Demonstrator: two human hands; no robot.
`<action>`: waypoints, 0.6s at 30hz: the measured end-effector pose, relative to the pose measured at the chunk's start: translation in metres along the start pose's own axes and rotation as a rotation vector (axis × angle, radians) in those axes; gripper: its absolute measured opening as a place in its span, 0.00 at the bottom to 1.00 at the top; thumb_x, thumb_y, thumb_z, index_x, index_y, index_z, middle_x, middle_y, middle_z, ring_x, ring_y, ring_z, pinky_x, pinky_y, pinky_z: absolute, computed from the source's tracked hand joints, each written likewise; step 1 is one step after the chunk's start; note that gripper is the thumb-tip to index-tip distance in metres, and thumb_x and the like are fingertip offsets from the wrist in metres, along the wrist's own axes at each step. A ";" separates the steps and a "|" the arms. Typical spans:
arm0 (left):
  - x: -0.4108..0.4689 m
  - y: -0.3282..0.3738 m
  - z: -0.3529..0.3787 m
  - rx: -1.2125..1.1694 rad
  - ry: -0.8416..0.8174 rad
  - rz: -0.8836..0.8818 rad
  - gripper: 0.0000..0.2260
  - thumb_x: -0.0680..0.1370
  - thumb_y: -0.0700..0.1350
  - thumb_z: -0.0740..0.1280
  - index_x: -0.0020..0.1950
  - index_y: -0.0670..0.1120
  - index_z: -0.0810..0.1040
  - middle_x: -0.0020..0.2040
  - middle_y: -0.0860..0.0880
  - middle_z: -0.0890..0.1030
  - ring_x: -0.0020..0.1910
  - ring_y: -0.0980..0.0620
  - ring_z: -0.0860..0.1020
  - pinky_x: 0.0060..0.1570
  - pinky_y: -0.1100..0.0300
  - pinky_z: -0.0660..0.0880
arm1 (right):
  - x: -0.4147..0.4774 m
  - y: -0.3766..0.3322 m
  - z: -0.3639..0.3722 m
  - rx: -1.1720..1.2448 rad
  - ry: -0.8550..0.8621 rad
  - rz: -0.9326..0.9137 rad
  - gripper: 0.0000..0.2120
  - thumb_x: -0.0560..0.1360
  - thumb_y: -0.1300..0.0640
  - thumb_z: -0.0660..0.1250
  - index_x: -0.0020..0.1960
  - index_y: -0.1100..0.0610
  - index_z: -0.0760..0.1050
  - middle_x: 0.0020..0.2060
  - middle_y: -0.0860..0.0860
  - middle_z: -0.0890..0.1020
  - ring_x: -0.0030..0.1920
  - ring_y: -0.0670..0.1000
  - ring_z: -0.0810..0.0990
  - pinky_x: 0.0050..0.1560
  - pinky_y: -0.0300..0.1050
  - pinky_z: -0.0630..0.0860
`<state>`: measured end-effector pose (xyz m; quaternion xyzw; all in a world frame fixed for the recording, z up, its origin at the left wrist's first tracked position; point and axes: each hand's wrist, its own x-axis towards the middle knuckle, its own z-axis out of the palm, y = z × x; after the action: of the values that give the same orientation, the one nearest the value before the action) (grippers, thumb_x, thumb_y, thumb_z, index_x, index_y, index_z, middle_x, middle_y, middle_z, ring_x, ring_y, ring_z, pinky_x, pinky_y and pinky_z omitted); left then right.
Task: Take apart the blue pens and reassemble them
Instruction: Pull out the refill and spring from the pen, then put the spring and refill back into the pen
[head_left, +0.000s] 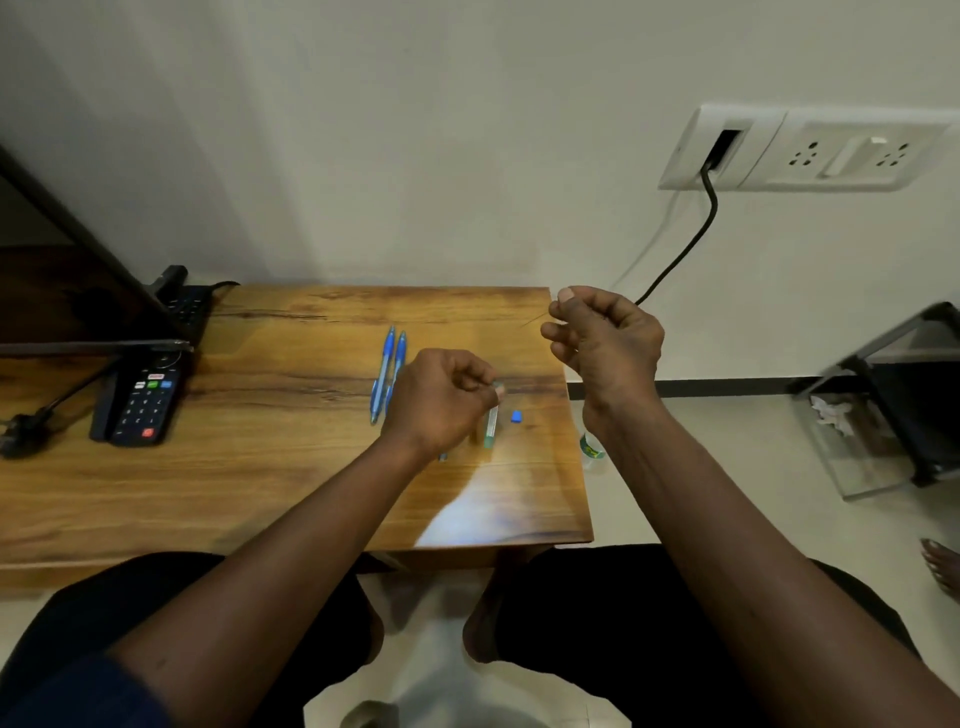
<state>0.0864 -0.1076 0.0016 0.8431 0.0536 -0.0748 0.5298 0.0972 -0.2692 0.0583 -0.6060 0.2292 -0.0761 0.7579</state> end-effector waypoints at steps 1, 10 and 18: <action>0.001 -0.003 0.004 0.082 -0.021 0.002 0.03 0.75 0.44 0.79 0.46 0.48 0.87 0.39 0.49 0.87 0.42 0.50 0.86 0.48 0.51 0.85 | 0.002 0.002 -0.002 0.004 -0.002 0.021 0.10 0.77 0.61 0.73 0.56 0.63 0.82 0.38 0.51 0.86 0.35 0.47 0.85 0.37 0.39 0.80; 0.004 -0.013 0.025 0.285 -0.069 -0.044 0.06 0.74 0.43 0.80 0.41 0.51 0.85 0.38 0.52 0.87 0.41 0.54 0.87 0.50 0.51 0.85 | 0.008 0.012 -0.013 -0.004 -0.031 0.115 0.05 0.77 0.62 0.74 0.52 0.59 0.82 0.36 0.51 0.86 0.35 0.48 0.85 0.38 0.39 0.81; 0.000 -0.008 0.011 0.161 -0.068 -0.032 0.01 0.79 0.42 0.75 0.48 0.47 0.85 0.41 0.49 0.87 0.41 0.53 0.87 0.49 0.50 0.85 | 0.010 0.017 -0.011 -0.045 -0.065 0.105 0.04 0.77 0.61 0.74 0.52 0.58 0.83 0.38 0.52 0.87 0.37 0.49 0.85 0.38 0.39 0.81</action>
<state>0.0838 -0.1144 -0.0101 0.8790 0.0428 -0.1159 0.4605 0.0982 -0.2785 0.0376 -0.6122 0.2374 -0.0116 0.7541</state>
